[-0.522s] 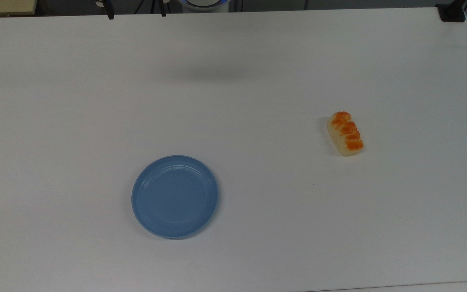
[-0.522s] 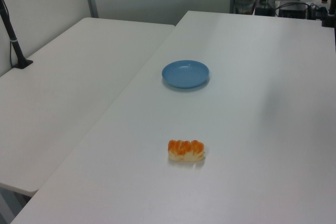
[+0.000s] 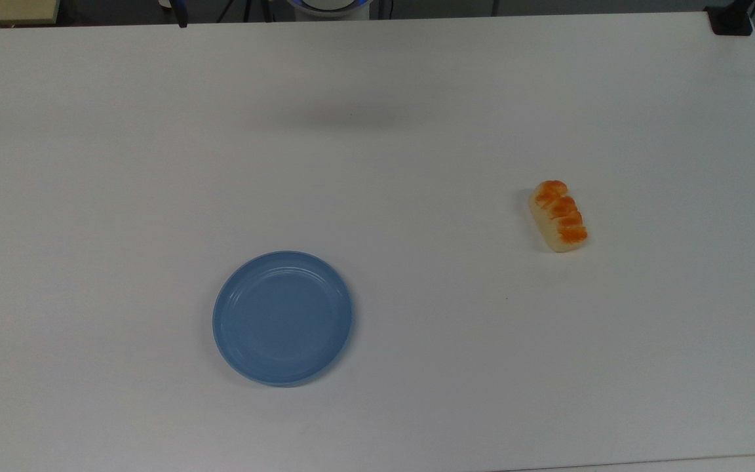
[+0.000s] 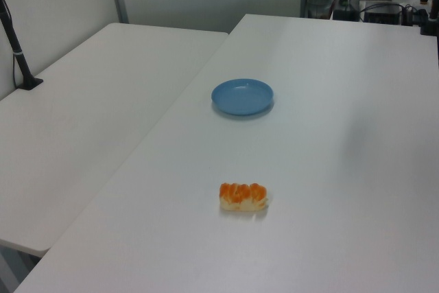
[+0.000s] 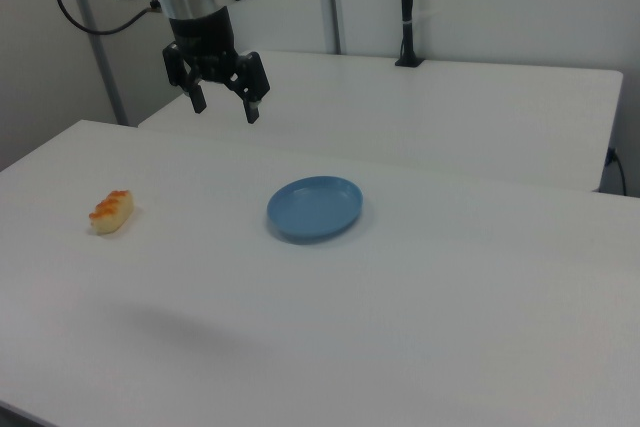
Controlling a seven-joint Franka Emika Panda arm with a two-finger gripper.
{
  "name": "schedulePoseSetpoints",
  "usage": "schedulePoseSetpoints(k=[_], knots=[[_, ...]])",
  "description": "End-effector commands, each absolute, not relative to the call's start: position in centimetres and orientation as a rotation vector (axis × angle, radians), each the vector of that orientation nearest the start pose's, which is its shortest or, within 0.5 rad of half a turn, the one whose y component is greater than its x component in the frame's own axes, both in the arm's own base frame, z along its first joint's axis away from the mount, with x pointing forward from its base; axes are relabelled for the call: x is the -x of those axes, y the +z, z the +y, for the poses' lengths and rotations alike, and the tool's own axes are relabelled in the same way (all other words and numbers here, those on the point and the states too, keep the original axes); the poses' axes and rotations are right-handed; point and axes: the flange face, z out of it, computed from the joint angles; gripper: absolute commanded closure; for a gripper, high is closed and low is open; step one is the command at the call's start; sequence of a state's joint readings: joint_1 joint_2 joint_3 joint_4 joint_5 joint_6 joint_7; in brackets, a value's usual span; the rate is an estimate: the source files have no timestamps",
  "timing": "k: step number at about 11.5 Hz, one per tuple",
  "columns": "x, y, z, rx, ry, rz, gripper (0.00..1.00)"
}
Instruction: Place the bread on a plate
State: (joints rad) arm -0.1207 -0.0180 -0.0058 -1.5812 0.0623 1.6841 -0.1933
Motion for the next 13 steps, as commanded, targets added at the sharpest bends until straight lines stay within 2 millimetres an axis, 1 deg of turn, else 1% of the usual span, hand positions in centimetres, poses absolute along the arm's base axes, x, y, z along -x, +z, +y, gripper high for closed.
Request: schedulePoseSetpoints(k=[1, 4, 6, 9, 11, 13], knots=[[-54.6, 64.0, -6.0, 3.1, -0.17, -0.091, 0.0], [-54.6, 63.6, -5.9, 3.1, -0.158, -0.086, 0.0], [-54.6, 63.1, -5.7, 3.097, -0.139, -0.091, 0.0], [-54.5, 62.9, -5.6, 3.096, -0.125, -0.091, 0.0], [-54.2, 62.5, -5.6, 3.093, -0.073, -0.094, 0.0], [-54.2, 62.6, -5.6, 3.093, -0.075, -0.094, 0.0]])
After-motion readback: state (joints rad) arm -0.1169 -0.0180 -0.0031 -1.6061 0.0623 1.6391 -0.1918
